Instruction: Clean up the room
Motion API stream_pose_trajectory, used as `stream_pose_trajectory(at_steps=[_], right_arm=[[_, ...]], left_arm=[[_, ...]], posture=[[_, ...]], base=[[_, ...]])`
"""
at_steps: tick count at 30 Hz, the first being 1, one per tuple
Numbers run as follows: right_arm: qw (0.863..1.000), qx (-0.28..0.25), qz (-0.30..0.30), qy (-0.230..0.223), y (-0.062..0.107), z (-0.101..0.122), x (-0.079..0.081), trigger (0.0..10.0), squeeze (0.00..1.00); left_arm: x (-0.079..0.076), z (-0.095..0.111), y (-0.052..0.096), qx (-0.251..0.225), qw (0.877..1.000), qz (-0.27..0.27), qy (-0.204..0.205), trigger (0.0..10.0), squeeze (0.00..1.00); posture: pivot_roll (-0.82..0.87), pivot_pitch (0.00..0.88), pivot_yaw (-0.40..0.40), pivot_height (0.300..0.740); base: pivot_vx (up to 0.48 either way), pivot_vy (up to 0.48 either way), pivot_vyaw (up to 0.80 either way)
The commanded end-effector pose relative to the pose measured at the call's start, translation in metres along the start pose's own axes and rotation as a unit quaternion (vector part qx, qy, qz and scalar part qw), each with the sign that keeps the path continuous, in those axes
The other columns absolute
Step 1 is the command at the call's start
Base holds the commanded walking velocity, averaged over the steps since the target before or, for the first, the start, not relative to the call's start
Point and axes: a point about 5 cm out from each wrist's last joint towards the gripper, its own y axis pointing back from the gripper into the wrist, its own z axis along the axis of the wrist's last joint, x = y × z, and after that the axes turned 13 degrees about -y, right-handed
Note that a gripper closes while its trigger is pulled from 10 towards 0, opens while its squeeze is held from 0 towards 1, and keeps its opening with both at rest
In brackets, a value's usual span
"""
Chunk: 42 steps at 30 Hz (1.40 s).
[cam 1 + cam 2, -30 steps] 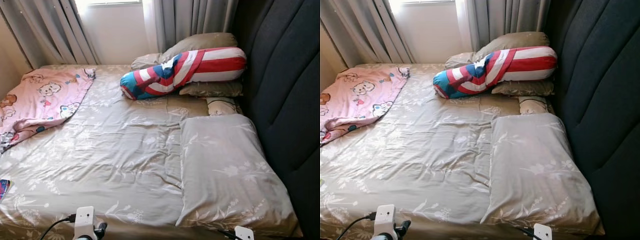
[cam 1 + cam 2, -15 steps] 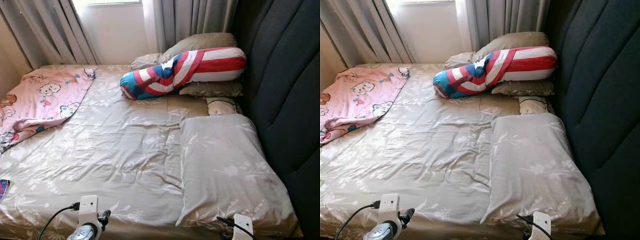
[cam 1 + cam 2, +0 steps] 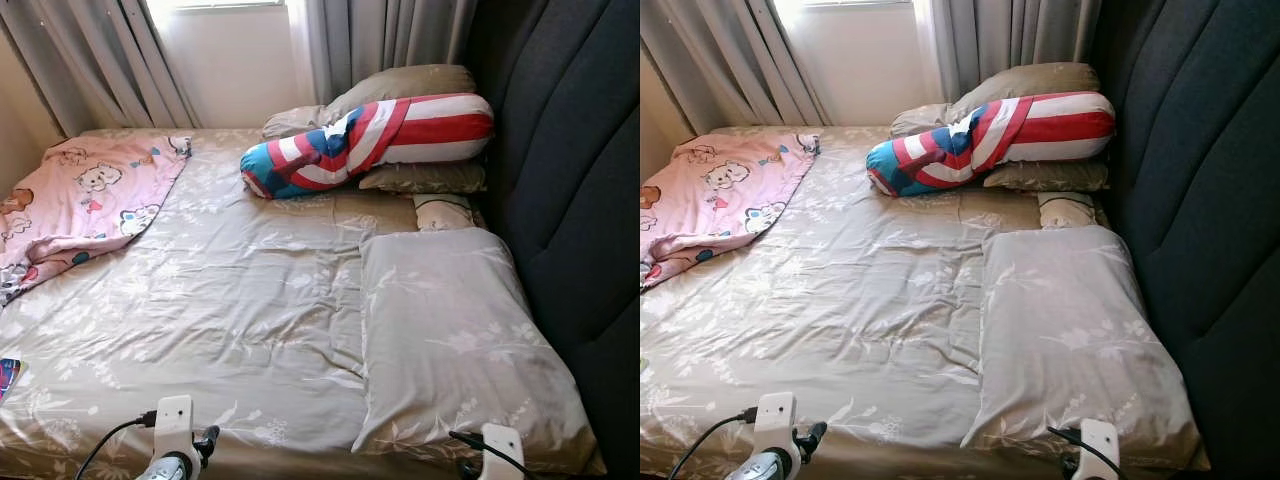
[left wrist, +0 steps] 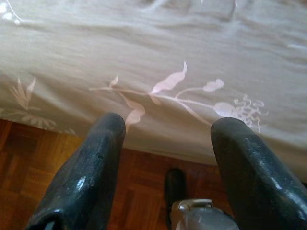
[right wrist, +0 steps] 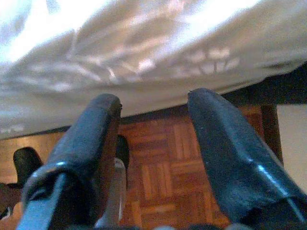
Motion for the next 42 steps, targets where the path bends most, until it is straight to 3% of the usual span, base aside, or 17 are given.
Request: stream_pose_trajectory(at_steps=[1, 4, 5, 6, 11, 19, 26, 34, 42], right_arm=[[1.0, 0.005, 0.009, 0.003, 0.0, -0.004, 0.003, 10.0, 1.0], [1.0, 0.014, 0.007, 0.004, 0.002, -0.013, 0.001, 10.0, 0.93], [1.0, 0.015, 0.006, 0.002, 0.003, -0.015, 0.0, 10.0, 0.71], [1.0, 0.016, 0.006, 0.003, 0.003, -0.017, -0.001, 10.0, 0.0], [1.0, 0.024, 0.002, 0.008, 0.006, -0.027, -0.004, 10.0, 0.0], [1.0, 0.025, 0.006, 0.017, 0.007, -0.03, -0.003, 10.0, 0.0], [1.0, 0.023, 0.012, 0.018, 0.007, -0.031, -0.002, 10.0, 0.0], [0.998, 0.036, 0.016, 0.045, 0.015, -0.047, -0.021, 10.0, 0.0], [0.999, 0.025, 0.01, 0.025, 0.011, -0.036, -0.015, 10.0, 0.0]], left_arm=[[0.004, -0.006, 0.002, 0.009, 1.0, -0.001, -0.008, 10.0, 0.0], [0.007, -0.012, 0.004, 0.014, 1.0, -0.001, -0.005, 10.0, 0.0], [0.007, -0.013, 0.004, 0.015, 1.0, -0.001, -0.004, 10.0, 0.0], [0.006, -0.018, 0.006, 0.019, 1.0, -0.003, -0.004, 10.0, 0.0], [0.006, -0.033, 0.012, 0.04, 0.999, -0.006, -0.01, 10.0, 0.0], [0.007, -0.034, 0.013, 0.036, 0.999, -0.004, -0.004, 10.0, 0.0], [-0.004, -0.035, 0.013, 0.037, 0.999, -0.013, -0.009, 10.0, 0.0], [-0.006, -0.032, 0.011, 0.033, 0.999, -0.015, -0.009, 10.0, 0.0], [-0.008, -0.033, 0.011, 0.04, 0.999, -0.018, -0.01, 10.0, 0.0]], posture=[[-0.06, 0.0, 0.03, 0.74], [-0.06, 0.0, 0.033, 0.74], [-0.07, 0.0, 0.035, 0.74], [-0.07, 0.003, 0.036, 0.74], [-0.09, 0.009, 0.04, 0.74], [-0.08, 0.024, 0.021, 0.74], [-0.09, 0.061, 0.01, 0.74], [-0.07, 0.102, -0.003, 0.74], [-0.08, 0.093, -0.006, 0.74]], base=[[0.0, 0.0, 0.0], [0.0, 0.0, 0.0], [0.0, 0.0, 0.0], [0.0, 0.0, 0.0], [0.0, 0.0, 0.0], [0.0, 0.0, 0.0], [0.0, 0.0, 0.0], [0.0, 0.0, 0.11], [0.0, 0.0, 0.29]])
